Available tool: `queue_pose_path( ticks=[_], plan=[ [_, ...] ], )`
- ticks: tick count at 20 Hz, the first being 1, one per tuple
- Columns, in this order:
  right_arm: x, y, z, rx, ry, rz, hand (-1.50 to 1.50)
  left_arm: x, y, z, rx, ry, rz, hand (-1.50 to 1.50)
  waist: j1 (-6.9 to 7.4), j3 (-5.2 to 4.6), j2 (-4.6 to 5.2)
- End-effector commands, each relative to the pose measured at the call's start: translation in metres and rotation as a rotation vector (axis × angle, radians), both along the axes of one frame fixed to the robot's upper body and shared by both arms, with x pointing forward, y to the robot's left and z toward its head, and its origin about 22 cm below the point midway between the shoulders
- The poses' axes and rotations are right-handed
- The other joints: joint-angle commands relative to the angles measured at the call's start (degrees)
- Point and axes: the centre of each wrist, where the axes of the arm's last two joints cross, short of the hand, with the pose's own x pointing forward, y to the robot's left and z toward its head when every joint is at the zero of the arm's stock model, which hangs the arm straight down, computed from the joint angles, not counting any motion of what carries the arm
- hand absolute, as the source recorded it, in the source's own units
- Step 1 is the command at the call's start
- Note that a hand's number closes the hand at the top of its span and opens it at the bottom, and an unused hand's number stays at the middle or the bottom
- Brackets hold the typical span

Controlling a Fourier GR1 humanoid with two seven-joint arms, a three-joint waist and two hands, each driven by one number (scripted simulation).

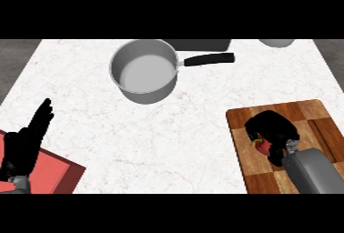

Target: Pick the bell pepper from the cutting board and place it in the pot

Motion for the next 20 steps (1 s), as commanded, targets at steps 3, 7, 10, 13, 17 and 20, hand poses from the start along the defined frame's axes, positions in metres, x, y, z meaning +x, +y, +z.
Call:
queue_pose_path(
  ticks=[3,7,10,13,17,20],
  plan=[
    [-0.020,0.174,0.005,0.164,0.057,0.218,1.50,0.013,-0.018,0.007,0.006,-0.029,-0.079,0.00,4.65,0.49,0.89],
    [-0.032,0.213,0.029,0.146,-0.063,0.169,1.50,0.015,-0.017,0.005,0.005,-0.001,-0.073,0.00,4.40,0.54,0.57],
    [-0.049,0.238,0.058,0.212,-0.221,0.163,1.50,0.012,-0.017,0.001,0.009,-0.013,-0.053,0.00,3.27,0.49,0.28],
    [-0.064,0.256,0.086,0.261,-0.389,0.123,1.50,0.015,-0.009,0.006,0.013,0.001,-0.040,0.00,2.85,0.47,0.02],
    [-0.072,0.271,0.123,0.370,-0.627,0.030,1.50,0.011,-0.008,0.000,0.010,0.011,-0.044,0.00,2.50,0.46,-0.12],
    [-0.066,0.285,0.147,0.454,-0.659,-0.027,1.50,0.019,-0.019,0.009,0.009,-0.006,-0.058,0.00,3.11,0.46,0.27]
  ],
)
